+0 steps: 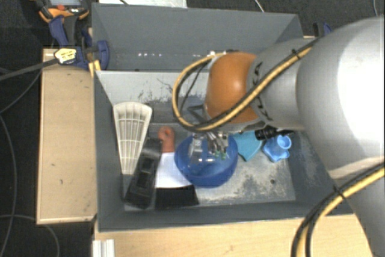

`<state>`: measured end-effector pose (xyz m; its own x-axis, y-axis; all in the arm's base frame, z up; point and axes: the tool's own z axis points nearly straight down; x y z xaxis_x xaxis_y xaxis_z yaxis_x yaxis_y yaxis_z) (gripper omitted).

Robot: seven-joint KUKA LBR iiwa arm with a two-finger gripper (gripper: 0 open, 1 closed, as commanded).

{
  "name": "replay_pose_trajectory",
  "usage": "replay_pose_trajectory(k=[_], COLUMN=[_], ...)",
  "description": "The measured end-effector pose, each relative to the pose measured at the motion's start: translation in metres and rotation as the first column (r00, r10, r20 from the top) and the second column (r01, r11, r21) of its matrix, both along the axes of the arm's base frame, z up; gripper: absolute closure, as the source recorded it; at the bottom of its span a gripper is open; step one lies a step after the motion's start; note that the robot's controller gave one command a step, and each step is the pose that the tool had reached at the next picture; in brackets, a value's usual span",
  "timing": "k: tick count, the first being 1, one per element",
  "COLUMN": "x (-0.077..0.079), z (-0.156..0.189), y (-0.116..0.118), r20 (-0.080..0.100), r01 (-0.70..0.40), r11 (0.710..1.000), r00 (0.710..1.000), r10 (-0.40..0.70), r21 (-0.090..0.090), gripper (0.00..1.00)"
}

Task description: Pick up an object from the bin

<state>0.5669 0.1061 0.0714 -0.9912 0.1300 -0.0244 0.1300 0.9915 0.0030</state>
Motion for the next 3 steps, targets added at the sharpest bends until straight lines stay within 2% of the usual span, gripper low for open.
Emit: replay_pose_trajectory(k=[1,2,3], x=[0.000,-0.017,0.003], z=[0.000,0.102,0.036], y=[0.000,-0.002,-0.005], r20=[0.000,-0.004,0.007], r01=[-0.001,-0.009,0.006], r11=[1.000,1.000,1.000], r00=[1.000,1.000,1.000], r10=[0.001,0.009,-0.006], r21=[0.000,0.000,0.002], gripper=[1.00,1.00,1.00])
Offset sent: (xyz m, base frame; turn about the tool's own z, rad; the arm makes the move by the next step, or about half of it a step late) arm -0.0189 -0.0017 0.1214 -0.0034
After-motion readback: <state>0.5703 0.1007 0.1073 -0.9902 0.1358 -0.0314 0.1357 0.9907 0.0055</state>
